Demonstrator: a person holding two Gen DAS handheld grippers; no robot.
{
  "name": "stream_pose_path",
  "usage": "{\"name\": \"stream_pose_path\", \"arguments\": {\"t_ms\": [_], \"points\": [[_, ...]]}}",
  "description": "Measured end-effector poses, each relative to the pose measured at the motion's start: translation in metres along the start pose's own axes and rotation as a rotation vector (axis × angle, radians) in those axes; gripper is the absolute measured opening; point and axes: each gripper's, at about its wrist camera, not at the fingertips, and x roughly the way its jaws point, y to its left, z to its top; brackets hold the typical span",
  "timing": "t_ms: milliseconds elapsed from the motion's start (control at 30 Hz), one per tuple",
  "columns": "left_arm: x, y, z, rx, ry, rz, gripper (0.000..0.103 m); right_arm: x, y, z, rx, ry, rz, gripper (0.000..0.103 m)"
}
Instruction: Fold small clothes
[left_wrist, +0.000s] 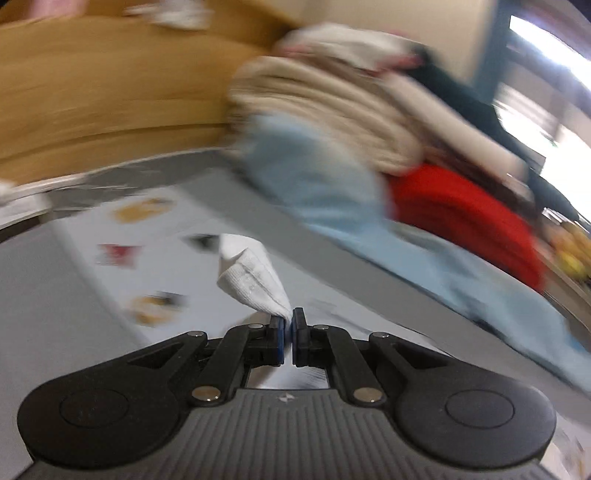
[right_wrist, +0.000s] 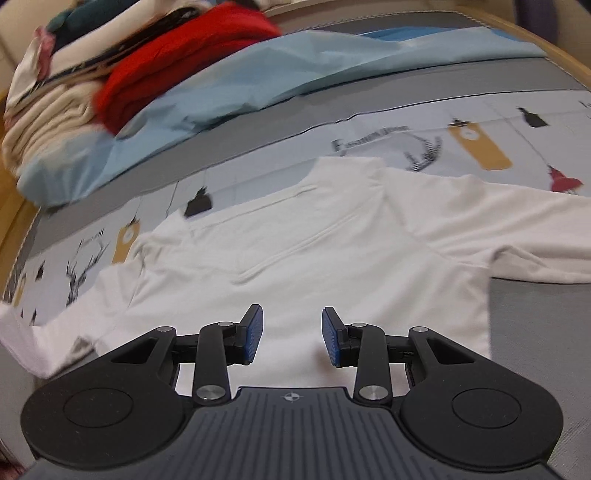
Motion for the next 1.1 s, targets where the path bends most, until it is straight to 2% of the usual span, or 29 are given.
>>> {"name": "stream_pose_path", "arguments": {"t_ms": [133,200,333,433,500,567,633,733,800,900,967,1033,1100], "points": [[-0.023,-0.115,-0.045,0.124,0.077,-0.202,0.003,-0.020,-0.022,0.005,0.057,-0.043,0.003,0.036],[-0.025,-0.169,-0.074,0.176,0.125,-0.284,0.003,-0.029,-0.034,0.006,0.069,-0.072,0.004,0.033],[-0.031,-0.267,-0.135,0.269,0.209,-0.406,0.003,-0.038,-0.063,0.003,0.098,-0.093,-0.038,0.026],[-0.040,-0.321,-0.180,0.288,0.295,-0.506,0.004,-0.041,-0.088,0.002,0.160,-0.084,-0.063,0.026],[-0.040,-0.351,-0.214,0.354,0.417,-0.583,0.009,-0.043,-0.101,0.003,0.182,-0.088,-0.077,0.026],[-0.040,-0.364,-0.236,0.402,0.504,-0.606,0.010,-0.044,-0.112,0.006,0.205,-0.093,-0.089,0.026],[-0.043,-0.362,-0.233,0.397,0.516,-0.590,0.010,-0.044,-0.118,0.008,0.231,-0.087,-0.087,0.027],[-0.045,-0.340,-0.200,0.285,0.502,-0.519,0.012,-0.039,-0.118,0.012,0.249,-0.066,-0.057,0.027],[-0.041,-0.313,-0.173,0.185,0.478,-0.430,0.016,-0.035,-0.112,0.012,0.252,-0.058,-0.032,0.027],[-0.034,-0.272,-0.147,0.107,0.417,-0.312,0.026,-0.022,-0.101,0.009,0.260,-0.029,-0.006,0.027],[-0.026,-0.240,-0.134,0.097,0.367,-0.207,0.026,-0.009,-0.094,0.004,0.273,0.003,0.009,0.027],[-0.009,-0.215,-0.124,0.075,0.384,-0.075,0.026,0.004,-0.089,-0.001,0.274,0.033,0.005,0.027],[0.009,-0.191,-0.111,0.016,0.378,-0.017,0.026,0.020,-0.083,-0.005,0.249,0.062,0.000,0.027]]}}
